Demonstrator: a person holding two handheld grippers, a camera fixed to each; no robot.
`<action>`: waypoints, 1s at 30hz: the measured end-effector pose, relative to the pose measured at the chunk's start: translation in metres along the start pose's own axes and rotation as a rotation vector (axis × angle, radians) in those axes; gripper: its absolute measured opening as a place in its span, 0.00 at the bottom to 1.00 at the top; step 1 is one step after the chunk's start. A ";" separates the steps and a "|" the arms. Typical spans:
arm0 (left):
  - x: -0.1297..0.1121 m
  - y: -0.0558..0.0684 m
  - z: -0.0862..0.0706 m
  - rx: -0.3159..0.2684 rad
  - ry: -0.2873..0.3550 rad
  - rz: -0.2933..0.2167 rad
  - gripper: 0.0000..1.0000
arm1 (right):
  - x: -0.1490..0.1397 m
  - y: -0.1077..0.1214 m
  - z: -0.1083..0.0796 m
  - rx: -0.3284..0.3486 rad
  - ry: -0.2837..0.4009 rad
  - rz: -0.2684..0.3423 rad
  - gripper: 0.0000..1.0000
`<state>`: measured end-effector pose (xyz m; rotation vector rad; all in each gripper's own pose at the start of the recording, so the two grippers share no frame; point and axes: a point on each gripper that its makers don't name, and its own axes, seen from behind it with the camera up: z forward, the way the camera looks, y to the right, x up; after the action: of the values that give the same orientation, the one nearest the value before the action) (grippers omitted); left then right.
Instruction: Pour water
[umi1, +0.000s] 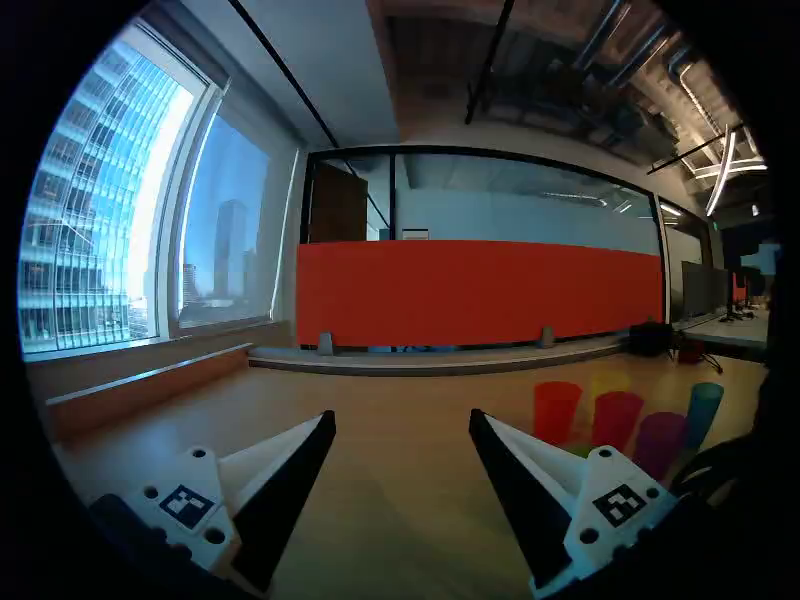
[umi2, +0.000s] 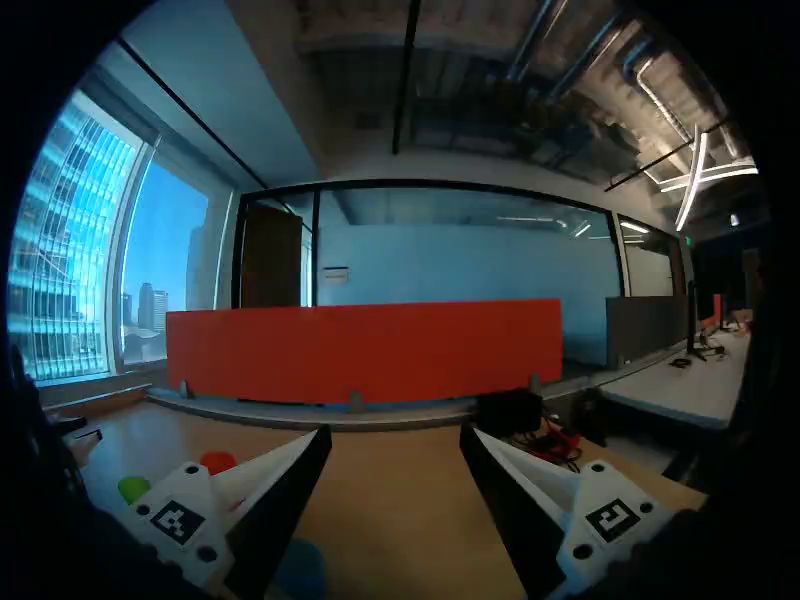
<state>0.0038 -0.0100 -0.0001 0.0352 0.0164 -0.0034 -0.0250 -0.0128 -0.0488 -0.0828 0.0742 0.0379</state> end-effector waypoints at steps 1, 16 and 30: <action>-0.001 0.000 0.000 0.001 -0.004 0.000 1.00 | 0.000 0.000 0.000 0.000 0.000 0.000 0.99; -0.005 0.000 0.002 -0.003 -0.016 0.003 1.00 | 0.006 0.002 -0.004 -0.002 0.010 -0.001 0.99; -0.005 0.001 0.002 -0.003 -0.017 0.004 1.00 | 0.001 0.010 0.002 -0.017 0.038 -0.057 0.99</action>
<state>-0.0012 -0.0093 0.0016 0.0325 -0.0007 0.0001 -0.0240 -0.0030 -0.0472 -0.1030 0.1095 -0.0205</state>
